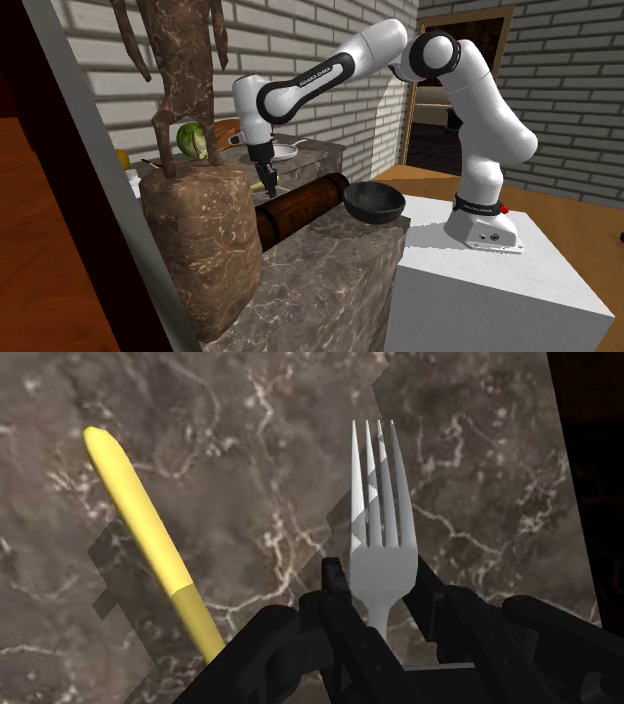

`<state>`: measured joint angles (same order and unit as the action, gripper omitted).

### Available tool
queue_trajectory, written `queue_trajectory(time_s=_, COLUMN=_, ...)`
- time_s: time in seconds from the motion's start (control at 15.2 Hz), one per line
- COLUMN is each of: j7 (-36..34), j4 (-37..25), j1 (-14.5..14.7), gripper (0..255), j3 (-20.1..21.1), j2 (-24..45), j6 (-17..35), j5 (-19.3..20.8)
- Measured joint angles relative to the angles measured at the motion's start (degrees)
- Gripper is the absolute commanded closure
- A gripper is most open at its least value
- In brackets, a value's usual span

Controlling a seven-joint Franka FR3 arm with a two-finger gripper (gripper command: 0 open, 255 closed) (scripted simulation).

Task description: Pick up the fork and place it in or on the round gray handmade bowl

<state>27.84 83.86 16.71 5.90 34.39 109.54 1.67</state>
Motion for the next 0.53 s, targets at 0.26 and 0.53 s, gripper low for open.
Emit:
queue_trajectory(time_s=0.26, j7=-0.1, j4=-1.4, j1=0.0, gripper=255, j3=0.1, j2=-1.2, j6=-2.6, j5=-0.1)
queue_trajectory(time_s=0.53, j7=-0.1, j4=-3.4, j1=0.1, gripper=255, j3=0.1, j2=-1.8, j6=-5.1, j5=-0.2)
